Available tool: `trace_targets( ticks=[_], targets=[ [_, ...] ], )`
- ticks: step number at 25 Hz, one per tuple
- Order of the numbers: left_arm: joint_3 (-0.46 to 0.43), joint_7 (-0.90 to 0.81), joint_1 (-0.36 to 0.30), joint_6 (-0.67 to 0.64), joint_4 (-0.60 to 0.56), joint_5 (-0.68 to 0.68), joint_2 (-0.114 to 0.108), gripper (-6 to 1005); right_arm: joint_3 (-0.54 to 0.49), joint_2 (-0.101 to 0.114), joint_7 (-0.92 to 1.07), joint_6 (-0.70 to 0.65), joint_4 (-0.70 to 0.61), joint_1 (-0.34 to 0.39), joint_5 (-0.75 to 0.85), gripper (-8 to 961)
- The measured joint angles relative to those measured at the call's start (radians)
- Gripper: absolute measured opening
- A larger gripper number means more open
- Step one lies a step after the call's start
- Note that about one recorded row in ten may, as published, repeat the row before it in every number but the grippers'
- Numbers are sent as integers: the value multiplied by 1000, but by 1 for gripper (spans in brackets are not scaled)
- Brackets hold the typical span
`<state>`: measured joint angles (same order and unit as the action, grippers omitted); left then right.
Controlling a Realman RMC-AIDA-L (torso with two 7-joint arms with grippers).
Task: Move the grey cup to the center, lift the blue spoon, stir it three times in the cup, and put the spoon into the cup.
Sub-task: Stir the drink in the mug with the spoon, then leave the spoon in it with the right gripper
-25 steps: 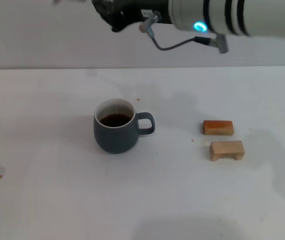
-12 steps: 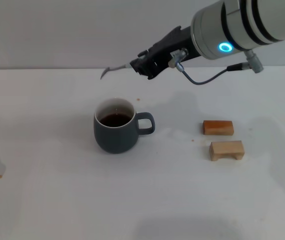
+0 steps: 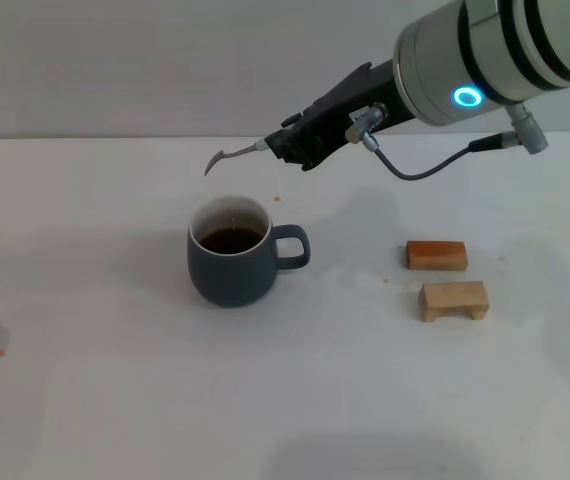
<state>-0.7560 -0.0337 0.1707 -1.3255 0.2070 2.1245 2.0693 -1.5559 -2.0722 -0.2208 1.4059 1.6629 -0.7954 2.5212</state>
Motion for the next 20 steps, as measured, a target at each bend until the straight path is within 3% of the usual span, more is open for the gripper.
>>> trace_targets(
  ticks=[20],
  targets=[
    [-2, -2, -2, -5, -4, 0, -3, -2, 70, -5, 23, -57, -90, 62, -10, 160]
  ],
)
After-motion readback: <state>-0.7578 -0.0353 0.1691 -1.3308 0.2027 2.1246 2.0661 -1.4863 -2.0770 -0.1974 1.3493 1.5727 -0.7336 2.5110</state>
